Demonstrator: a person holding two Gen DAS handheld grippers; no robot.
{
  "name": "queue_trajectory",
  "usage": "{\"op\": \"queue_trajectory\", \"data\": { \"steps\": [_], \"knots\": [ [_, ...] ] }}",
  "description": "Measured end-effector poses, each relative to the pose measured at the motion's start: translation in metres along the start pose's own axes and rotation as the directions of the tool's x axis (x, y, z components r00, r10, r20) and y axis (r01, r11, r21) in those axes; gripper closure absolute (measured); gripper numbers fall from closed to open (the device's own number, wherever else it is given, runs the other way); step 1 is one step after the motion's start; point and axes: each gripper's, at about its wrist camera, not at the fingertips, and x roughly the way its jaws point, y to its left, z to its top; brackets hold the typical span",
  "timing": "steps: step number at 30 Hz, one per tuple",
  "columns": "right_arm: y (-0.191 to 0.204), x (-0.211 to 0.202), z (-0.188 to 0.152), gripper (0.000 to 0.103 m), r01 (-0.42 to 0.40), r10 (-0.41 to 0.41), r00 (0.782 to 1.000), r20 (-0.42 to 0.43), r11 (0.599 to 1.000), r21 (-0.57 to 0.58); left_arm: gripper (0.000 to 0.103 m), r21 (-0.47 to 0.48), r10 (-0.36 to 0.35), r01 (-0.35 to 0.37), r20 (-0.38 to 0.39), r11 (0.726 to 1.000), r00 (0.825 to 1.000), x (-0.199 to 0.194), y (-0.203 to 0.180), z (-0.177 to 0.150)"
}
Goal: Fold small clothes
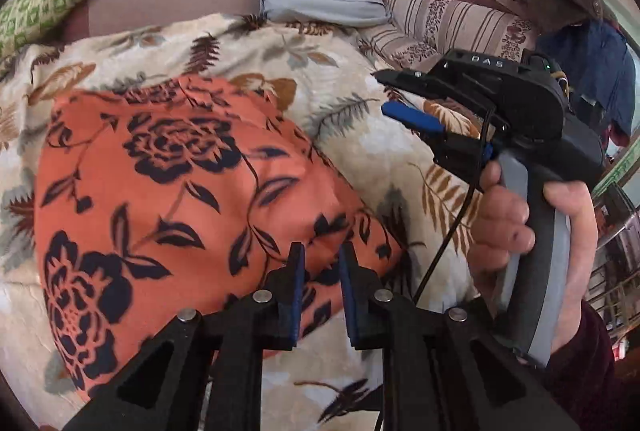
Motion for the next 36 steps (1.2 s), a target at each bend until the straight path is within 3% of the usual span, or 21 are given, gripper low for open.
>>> {"op": "queue_trajectory", "data": {
  "steps": [2, 4, 5, 6, 8, 13, 16, 19, 21, 22, 23, 26, 29, 33, 35, 36],
  "knots": [
    [0.000, -0.001, 0.003, 0.071, -0.003, 0.003, 1.000, -0.016, 1.000, -0.015, 0.083, 0.003, 0.000, 0.000, 0.033, 1.000, 0.999, -0.018, 0.008, -0.004],
    [0.005, 0.006, -0.001, 0.065, -0.016, 0.012, 0.997, -0.074, 0.998, -0.053, 0.071, -0.015, 0.017, -0.016, 0.107, 1.000, 0.994, -0.047, 0.021, -0.004],
    [0.007, 0.012, -0.006, 0.046, -0.037, 0.031, 0.993, -0.114, 0.998, -0.056, 0.059, -0.028, 0.042, -0.038, 0.152, 0.999, 0.987, -0.063, 0.028, -0.005],
    [0.008, 0.018, -0.011, 0.038, -0.072, 0.065, 0.986, -0.156, 0.997, -0.040, 0.047, -0.040, 0.081, -0.075, 0.188, 0.996, 0.979, -0.076, 0.036, -0.006],
    [0.011, 0.033, -0.018, 0.038, -0.135, 0.129, 0.965, -0.227, 0.991, -0.008, 0.044, -0.069, 0.156, -0.144, 0.211, 0.987, 0.965, -0.091, 0.053, -0.009],
    [0.028, 0.074, -0.027, 0.038, -0.164, 0.155, 0.931, -0.331, 0.986, 0.000, 0.044, -0.186, 0.224, -0.208, 0.073, 0.960, 0.972, -0.078, 0.097, -0.030],
    [0.031, 0.106, -0.031, 0.038, -0.071, 0.051, 0.928, -0.368, 0.997, -0.040, 0.044, -0.207, 0.206, -0.196, 0.027, 0.958, 0.978, -0.067, 0.103, -0.044],
    [0.022, 0.137, -0.040, 0.038, 0.029, -0.055, 0.906, -0.420, 0.997, -0.069, 0.044, -0.190, 0.214, -0.212, -0.011, 0.959, 0.977, -0.059, 0.099, -0.050],
    [0.032, 0.136, -0.044, 0.043, 0.000, -0.055, 0.901, -0.430, 0.992, -0.126, 0.044, -0.166, 0.217, -0.218, -0.025, 0.962, 0.976, -0.058, 0.095, -0.052],
    [0.040, 0.134, -0.046, 0.055, -0.046, -0.025, 0.890, -0.456, 0.989, -0.144, 0.044, -0.154, 0.229, -0.231, -0.031, 0.961, 0.973, -0.058, 0.093, -0.052],
    [0.047, 0.132, -0.051, 0.081, -0.076, -0.017, 0.881, -0.473, 0.982, -0.176, 0.044, -0.149, 0.243, -0.246, -0.037, 0.958, 0.969, -0.057, 0.092, -0.052],
    [0.075, 0.108, -0.064, 0.083, -0.105, -0.047, 0.903, -0.428, 0.940, -0.325, 0.044, -0.178, 0.248, -0.254, -0.052, 0.951, 0.967, -0.055, 0.097, -0.052],
    [0.092, 0.069, -0.064, 0.084, -0.177, 0.035, 0.932, -0.360, 0.912, -0.370, 0.044, -0.202, 0.227, -0.231, -0.041, 0.952, 0.973, -0.059, 0.097, -0.051],
    [0.084, 0.034, -0.048, 0.084, -0.129, 0.032, 0.969, -0.244, 0.911, -0.392, 0.042, -0.121, 0.223, -0.222, -0.005, 0.968, 0.975, -0.057, 0.076, -0.040],
    [0.062, 0.047, -0.037, 0.083, -0.071, -0.035, 0.956, -0.293, 0.936, -0.343, 0.038, -0.066, 0.264, -0.265, -0.016, 0.962, 0.964, -0.048, 0.064, -0.038],
    [0.044, 0.063, -0.035, 0.081, 0.013, -0.123, 0.931, -0.343, 0.952, -0.306, 0.038, -0.046, 0.274, -0.275, -0.026, 0.960, 0.961, -0.043, 0.061, -0.038]
  ]
}}
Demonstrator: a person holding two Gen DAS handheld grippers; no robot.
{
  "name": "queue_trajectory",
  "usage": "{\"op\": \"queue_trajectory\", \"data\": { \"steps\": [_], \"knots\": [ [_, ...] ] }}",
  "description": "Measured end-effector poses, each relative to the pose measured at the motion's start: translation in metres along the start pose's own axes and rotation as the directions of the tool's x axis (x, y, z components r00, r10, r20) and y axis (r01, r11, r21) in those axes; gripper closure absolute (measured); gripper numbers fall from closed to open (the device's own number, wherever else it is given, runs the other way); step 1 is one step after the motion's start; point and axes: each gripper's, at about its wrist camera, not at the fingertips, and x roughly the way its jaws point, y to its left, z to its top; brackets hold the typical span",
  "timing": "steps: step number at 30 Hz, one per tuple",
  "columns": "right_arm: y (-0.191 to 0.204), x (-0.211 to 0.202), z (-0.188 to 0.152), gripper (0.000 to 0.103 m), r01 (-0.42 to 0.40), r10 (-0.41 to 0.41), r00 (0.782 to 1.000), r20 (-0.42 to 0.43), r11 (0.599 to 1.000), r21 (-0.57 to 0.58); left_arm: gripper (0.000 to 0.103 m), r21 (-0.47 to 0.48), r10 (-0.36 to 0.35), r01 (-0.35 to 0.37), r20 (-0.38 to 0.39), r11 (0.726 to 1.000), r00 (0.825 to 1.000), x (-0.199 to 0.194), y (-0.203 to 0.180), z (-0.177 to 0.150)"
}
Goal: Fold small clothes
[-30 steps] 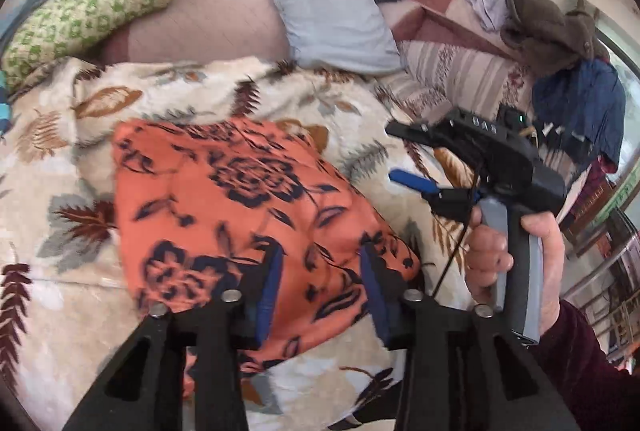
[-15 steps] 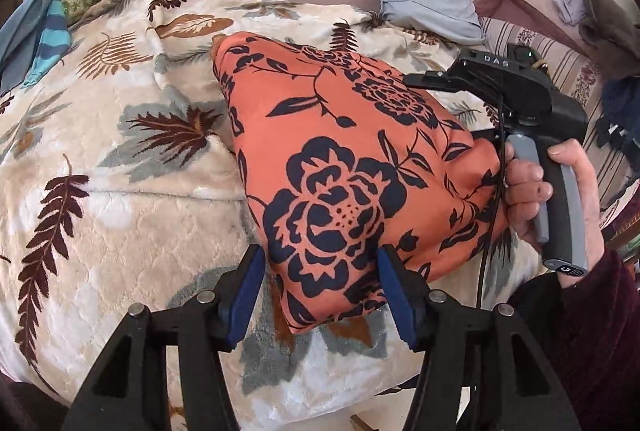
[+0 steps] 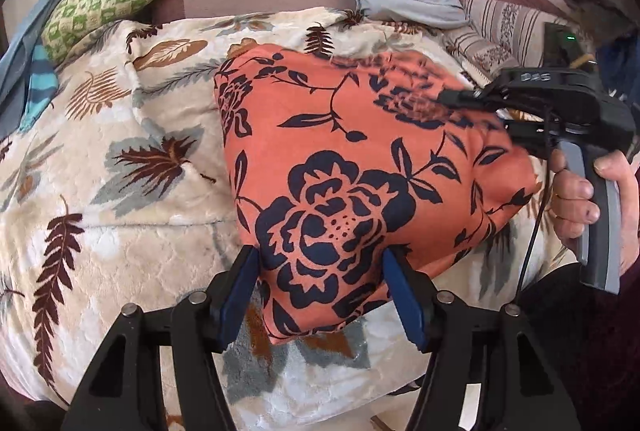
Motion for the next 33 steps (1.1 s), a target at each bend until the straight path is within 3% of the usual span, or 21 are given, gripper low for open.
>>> {"op": "queue_trajectory", "data": {
  "steps": [1, 2, 4, 7, 10, 12, 15, 17, 19, 21, 24, 29, 33],
  "knots": [
    [-0.017, 0.014, 0.000, 0.076, 0.107, -0.103, 0.993, -0.057, 0.992, 0.069, 0.038, 0.006, -0.005, 0.005, -0.008, 1.000, 1.000, 0.002, -0.002, 0.000],
    [-0.030, 0.019, -0.001, 0.072, 0.132, -0.124, 0.990, -0.072, 0.984, 0.121, 0.038, -0.001, -0.007, 0.007, -0.009, 1.000, 1.000, 0.002, -0.002, 0.000],
    [-0.035, 0.009, 0.001, 0.067, 0.058, -0.053, 0.998, -0.037, 0.983, 0.174, 0.038, -0.027, -0.030, 0.030, -0.003, 0.999, 1.000, -0.003, 0.004, 0.003],
    [-0.016, -0.027, 0.005, 0.066, 0.079, -0.091, 0.987, 0.129, 0.992, 0.097, 0.038, -0.073, -0.041, 0.045, 0.052, 0.996, 0.998, -0.021, 0.018, 0.014],
    [-0.004, -0.048, 0.006, 0.055, -0.052, 0.036, 0.971, 0.237, 0.997, 0.061, 0.037, -0.082, -0.018, 0.027, 0.103, 0.996, 0.994, -0.033, 0.024, 0.031],
    [0.013, -0.046, 0.004, 0.055, -0.094, 0.095, 0.971, 0.220, 0.995, -0.013, 0.036, -0.077, 0.002, 0.007, 0.117, 0.997, 0.993, -0.031, 0.024, 0.041],
    [0.040, -0.025, -0.003, 0.055, -0.075, 0.092, 0.984, 0.153, 0.991, -0.112, 0.036, -0.015, 0.030, -0.029, 0.071, 0.999, 0.997, -0.006, 0.012, 0.042],
    [0.032, 0.006, -0.006, 0.055, -0.025, 0.027, 0.999, 0.026, 0.998, -0.064, 0.036, 0.054, 0.112, -0.111, -0.032, 0.992, 0.993, 0.025, 0.004, 0.030],
    [0.010, 0.043, -0.009, 0.071, 0.081, -0.078, 0.990, -0.114, 0.996, 0.021, 0.033, 0.031, 0.125, -0.122, -0.101, 0.992, 0.987, 0.047, 0.008, 0.014],
    [0.011, 0.039, -0.007, 0.073, 0.075, -0.073, 0.993, -0.090, 0.997, 0.029, 0.026, -0.060, 0.095, -0.101, -0.091, 0.993, 0.991, 0.042, 0.020, 0.011],
    [0.025, 0.024, -0.005, 0.071, 0.069, -0.069, 0.998, -0.012, 0.997, -0.021, 0.027, -0.086, 0.034, -0.045, -0.119, 0.995, 0.992, 0.033, 0.032, 0.021],
    [0.036, 0.019, 0.008, 0.071, -0.012, 0.013, 0.998, 0.067, 1.000, -0.010, 0.027, -0.078, 0.085, -0.088, -0.051, 0.993, 0.995, 0.021, 0.044, 0.056],
    [0.046, 0.029, 0.008, 0.071, -0.044, 0.045, 0.998, 0.046, 0.999, -0.006, 0.027, -0.087, 0.140, -0.143, -0.038, 0.986, 0.989, 0.041, 0.056, 0.091]
  ]
}}
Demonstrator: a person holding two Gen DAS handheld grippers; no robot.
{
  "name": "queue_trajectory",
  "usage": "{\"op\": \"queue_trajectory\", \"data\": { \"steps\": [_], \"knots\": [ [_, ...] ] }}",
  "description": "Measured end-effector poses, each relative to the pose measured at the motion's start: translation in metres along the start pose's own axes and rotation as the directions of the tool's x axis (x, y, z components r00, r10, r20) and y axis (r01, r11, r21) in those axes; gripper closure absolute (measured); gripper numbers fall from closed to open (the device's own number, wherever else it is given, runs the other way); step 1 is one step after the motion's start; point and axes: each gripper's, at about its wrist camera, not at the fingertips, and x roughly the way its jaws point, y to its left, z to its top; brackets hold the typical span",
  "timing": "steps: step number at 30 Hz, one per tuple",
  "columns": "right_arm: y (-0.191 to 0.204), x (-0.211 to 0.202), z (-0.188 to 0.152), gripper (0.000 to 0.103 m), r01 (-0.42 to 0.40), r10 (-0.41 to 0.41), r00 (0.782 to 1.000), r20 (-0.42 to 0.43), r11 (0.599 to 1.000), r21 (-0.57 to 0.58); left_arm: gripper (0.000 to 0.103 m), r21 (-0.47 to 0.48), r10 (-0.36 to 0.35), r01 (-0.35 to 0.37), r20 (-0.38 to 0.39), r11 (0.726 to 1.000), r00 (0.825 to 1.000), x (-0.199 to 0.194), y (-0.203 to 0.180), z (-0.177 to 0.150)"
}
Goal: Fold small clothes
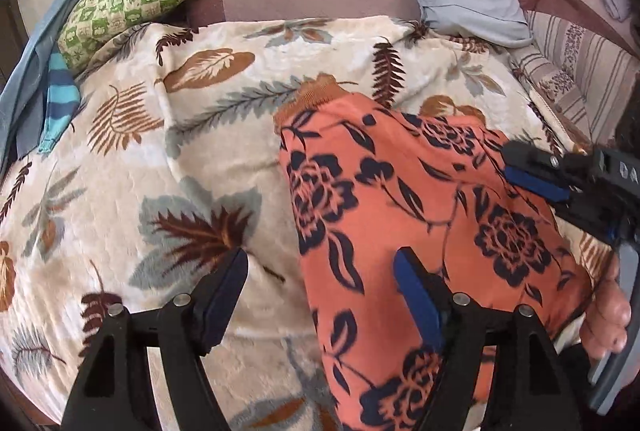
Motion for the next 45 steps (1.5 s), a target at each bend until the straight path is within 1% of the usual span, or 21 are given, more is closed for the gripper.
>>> {"op": "queue_trajectory", "data": {
  "steps": [4, 6, 8, 10, 11, 12, 13, 15, 17, 21, 23, 26, 29, 31, 34, 35, 37, 39, 40, 42, 45],
  "knots": [
    [0.000, 0.005, 0.000, 0.071, 0.020, -0.020, 1.000, 0.004, 1.000, -0.009, 0.027, -0.044, 0.003, -0.003, 0.003, 0.999, 1.000, 0.028, 0.005, 0.039],
    [-0.010, 0.007, 0.003, 0.071, 0.003, -0.003, 1.000, -0.004, 0.999, 0.045, 0.027, -0.042, 0.030, -0.030, -0.003, 0.999, 1.000, 0.044, 0.000, 0.052],
    [-0.022, 0.012, 0.005, 0.071, 0.012, -0.011, 1.000, -0.012, 0.995, 0.100, 0.026, -0.009, 0.070, -0.070, -0.024, 0.997, 0.997, 0.066, -0.005, 0.061],
    [-0.034, 0.023, 0.006, 0.071, 0.072, -0.067, 0.997, -0.047, 0.988, 0.136, 0.017, 0.007, 0.121, -0.121, -0.109, 0.993, 0.987, 0.097, -0.005, 0.063],
    [-0.040, 0.031, 0.006, 0.071, 0.094, -0.084, 0.994, -0.075, 0.984, 0.149, 0.008, -0.012, 0.130, -0.133, -0.141, 0.991, 0.982, 0.109, -0.001, 0.062],
    [-0.044, 0.036, 0.005, 0.070, 0.096, -0.083, 0.993, -0.084, 0.983, 0.156, 0.000, -0.057, 0.128, -0.137, -0.137, 0.989, 0.982, 0.112, 0.006, 0.063],
    [-0.044, 0.037, 0.006, 0.070, 0.099, -0.088, 0.993, -0.078, 0.983, 0.152, 0.000, -0.092, 0.107, -0.120, -0.140, 0.989, 0.984, 0.113, 0.012, 0.063],
    [-0.039, 0.037, 0.007, 0.070, 0.113, -0.104, 0.991, -0.080, 0.986, 0.120, 0.000, -0.130, 0.069, -0.087, -0.131, 0.988, 0.989, 0.107, 0.020, 0.060],
    [-0.036, 0.038, 0.006, 0.070, 0.117, -0.110, 0.991, -0.078, 0.988, 0.099, 0.000, -0.154, 0.070, -0.086, -0.110, 0.984, 0.991, 0.094, 0.024, 0.054],
    [-0.031, 0.028, 0.006, 0.070, 0.083, -0.077, 0.995, -0.056, 0.991, 0.105, 0.001, -0.197, 0.012, -0.017, -0.028, 0.980, 1.000, 0.045, 0.028, 0.032],
    [-0.024, 0.019, 0.003, 0.070, 0.061, -0.059, 0.998, -0.031, 0.996, 0.071, 0.001, -0.185, -0.025, 0.025, 0.004, 0.982, 1.000, 0.019, 0.025, 0.015],
    [-0.009, 0.006, -0.006, 0.070, 0.043, -0.043, 0.999, -0.008, 0.999, -0.013, 0.001, -0.130, -0.035, 0.039, 0.030, 0.991, 0.999, -0.012, 0.017, -0.014],
    [0.000, -0.010, -0.021, 0.070, 0.027, -0.027, 1.000, 0.004, 0.998, -0.062, 0.001, -0.054, -0.015, 0.017, 0.024, 0.998, 1.000, -0.026, 0.004, -0.047],
    [0.005, -0.022, -0.033, 0.070, 0.032, -0.031, 0.999, 0.010, 0.995, -0.095, 0.001, -0.004, 0.013, -0.013, 0.007, 1.000, 1.000, -0.022, -0.004, -0.064],
    [0.009, -0.041, -0.051, 0.070, 0.077, -0.074, 0.997, 0.029, 0.986, -0.147, 0.000, 0.074, 0.069, -0.064, -0.070, 0.995, 0.995, -0.002, -0.018, -0.087],
    [0.009, -0.046, -0.055, 0.070, 0.086, -0.081, 0.996, 0.034, 0.984, -0.158, 0.000, 0.094, 0.077, -0.068, -0.096, 0.993, 0.992, 0.004, -0.022, -0.093],
    [0.005, -0.050, -0.063, 0.070, 0.134, -0.130, 0.991, 0.033, 0.975, -0.177, 0.000, 0.060, 0.083, -0.077, -0.099, 0.995, 0.992, 0.007, -0.023, -0.096],
    [-0.011, -0.040, -0.072, 0.070, 0.221, -0.227, 0.974, -0.018, 0.961, -0.168, 0.000, 0.032, 0.083, -0.080, -0.137, 0.996, 0.987, 0.004, -0.021, -0.093],
    [-0.019, -0.034, -0.076, 0.070, 0.228, -0.237, 0.970, -0.044, 0.962, -0.152, 0.000, 0.034, 0.084, -0.079, -0.148, 0.996, 0.985, 0.000, -0.021, -0.092],
    [-0.021, -0.036, -0.076, 0.070, 0.221, -0.227, 0.973, -0.027, 0.965, -0.140, 0.000, 0.073, 0.096, -0.088, -0.120, 0.993, 0.988, -0.016, -0.022, -0.091],
    [-0.015, -0.036, -0.073, 0.070, 0.241, -0.246, 0.969, -0.023, 0.959, -0.147, 0.000, 0.108, 0.116, -0.109, -0.055, 0.988, 0.992, -0.044, -0.016, -0.090]
  ]
}}
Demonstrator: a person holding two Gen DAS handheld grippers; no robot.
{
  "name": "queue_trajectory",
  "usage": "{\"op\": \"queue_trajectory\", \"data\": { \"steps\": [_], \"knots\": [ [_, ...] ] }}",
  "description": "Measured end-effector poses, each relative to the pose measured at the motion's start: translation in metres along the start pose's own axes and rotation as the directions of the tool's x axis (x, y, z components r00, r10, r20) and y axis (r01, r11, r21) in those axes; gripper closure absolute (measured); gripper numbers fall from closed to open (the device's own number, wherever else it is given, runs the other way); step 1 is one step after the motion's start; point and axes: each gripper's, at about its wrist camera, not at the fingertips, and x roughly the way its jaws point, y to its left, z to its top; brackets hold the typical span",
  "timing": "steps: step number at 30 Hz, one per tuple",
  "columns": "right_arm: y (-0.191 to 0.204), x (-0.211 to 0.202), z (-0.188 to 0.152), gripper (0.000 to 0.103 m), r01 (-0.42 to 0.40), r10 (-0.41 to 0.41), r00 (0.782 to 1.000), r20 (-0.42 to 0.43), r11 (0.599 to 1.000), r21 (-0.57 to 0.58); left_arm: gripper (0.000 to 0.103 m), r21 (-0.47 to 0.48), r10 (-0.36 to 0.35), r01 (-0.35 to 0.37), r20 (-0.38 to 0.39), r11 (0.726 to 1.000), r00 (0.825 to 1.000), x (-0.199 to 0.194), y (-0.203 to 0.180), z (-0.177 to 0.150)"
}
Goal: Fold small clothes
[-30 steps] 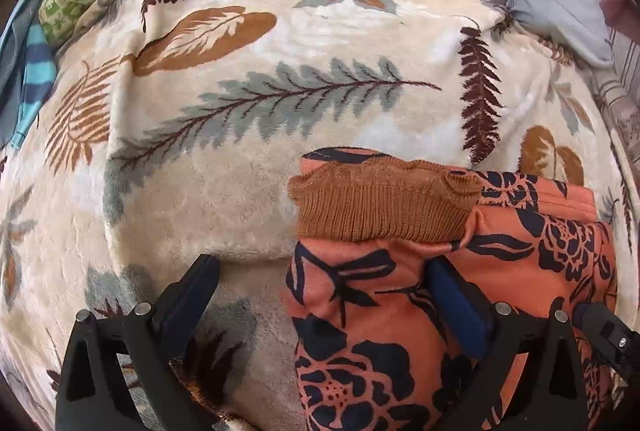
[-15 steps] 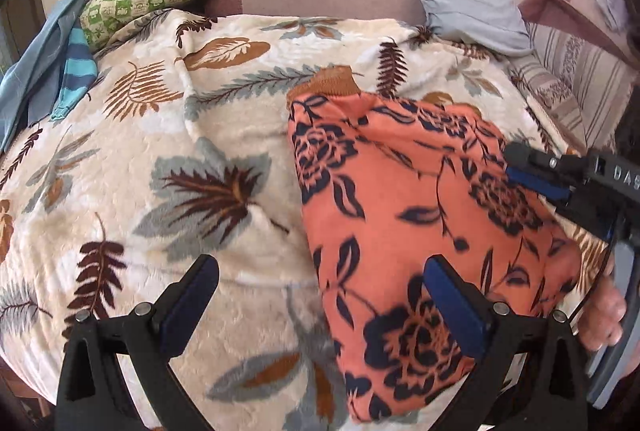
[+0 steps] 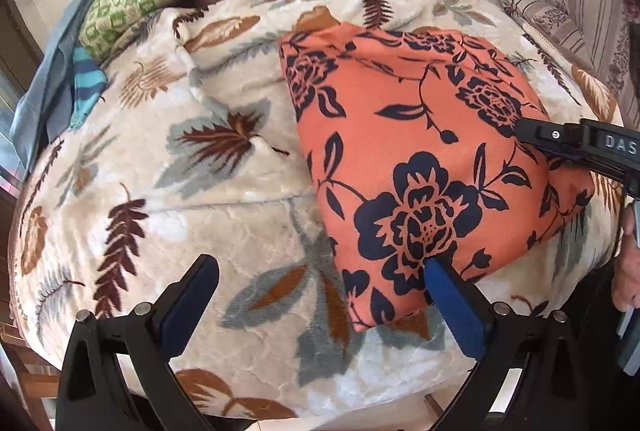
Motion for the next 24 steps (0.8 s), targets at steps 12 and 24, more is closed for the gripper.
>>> {"op": "queue_trajectory", "data": {
  "steps": [12, 24],
  "knots": [
    [0.079, 0.032, 0.076, 0.052, -0.057, 0.057, 0.998, -0.005, 0.997, -0.051, 0.000, -0.083, 0.010, -0.005, 0.068, 0.997, 0.998, -0.028, 0.034, -0.008],
    [0.048, 0.086, 0.097, 0.052, -0.039, 0.037, 0.998, -0.058, 0.999, -0.026, 0.000, -0.100, -0.008, 0.015, 0.061, 0.995, 0.998, -0.011, 0.042, -0.010]
  ]
}}
